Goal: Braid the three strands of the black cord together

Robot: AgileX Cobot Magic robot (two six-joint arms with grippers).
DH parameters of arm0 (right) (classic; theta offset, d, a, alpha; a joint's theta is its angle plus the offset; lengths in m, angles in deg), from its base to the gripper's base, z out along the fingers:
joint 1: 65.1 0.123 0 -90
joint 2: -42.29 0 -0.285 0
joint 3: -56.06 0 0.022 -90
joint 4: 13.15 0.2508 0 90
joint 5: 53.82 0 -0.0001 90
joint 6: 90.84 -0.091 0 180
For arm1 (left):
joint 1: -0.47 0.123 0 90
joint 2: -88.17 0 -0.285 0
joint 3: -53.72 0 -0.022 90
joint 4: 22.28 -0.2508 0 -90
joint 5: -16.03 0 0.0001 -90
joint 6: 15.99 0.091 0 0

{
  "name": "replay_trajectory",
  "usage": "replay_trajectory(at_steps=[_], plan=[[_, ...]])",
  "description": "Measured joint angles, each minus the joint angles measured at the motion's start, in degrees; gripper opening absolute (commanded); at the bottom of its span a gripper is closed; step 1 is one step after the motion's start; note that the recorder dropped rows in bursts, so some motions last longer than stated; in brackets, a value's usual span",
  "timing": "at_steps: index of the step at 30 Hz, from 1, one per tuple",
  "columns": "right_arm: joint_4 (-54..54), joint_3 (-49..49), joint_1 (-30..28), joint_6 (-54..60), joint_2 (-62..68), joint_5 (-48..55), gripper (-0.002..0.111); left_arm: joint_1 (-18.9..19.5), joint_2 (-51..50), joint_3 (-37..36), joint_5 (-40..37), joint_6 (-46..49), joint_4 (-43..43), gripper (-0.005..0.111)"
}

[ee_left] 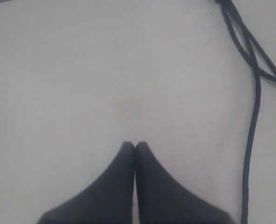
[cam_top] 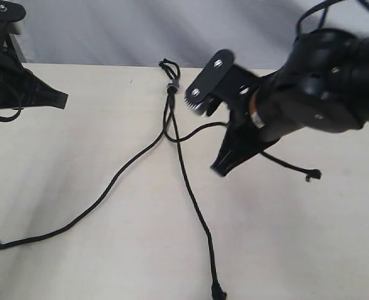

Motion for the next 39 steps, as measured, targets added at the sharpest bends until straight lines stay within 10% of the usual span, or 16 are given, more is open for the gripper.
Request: replay_trajectory(at_steps=[9,17,24,39], plan=[[1.1,0.0,-15.6,-5.3,3.6,-4.5,0.000,0.0,0.0,0.0,0.0,0.0,0.0,0.000],[1.2,0.0,-18.3,-5.4,16.2,-6.1,0.001,0.0,0.0,0.0,0.0,0.0,0.0,0.000],[0.8,0.0,-18.3,-9.1,20.0,-6.4,0.098,-0.1,-0.6,0.0,0.1,0.5,2.5,0.000],[-1.4,5.9,-23.8,-11.8,-16.6,-13.5,0.105,-25.4,-18.2,8.1,-2.2,7.7,19.3,0.057]])
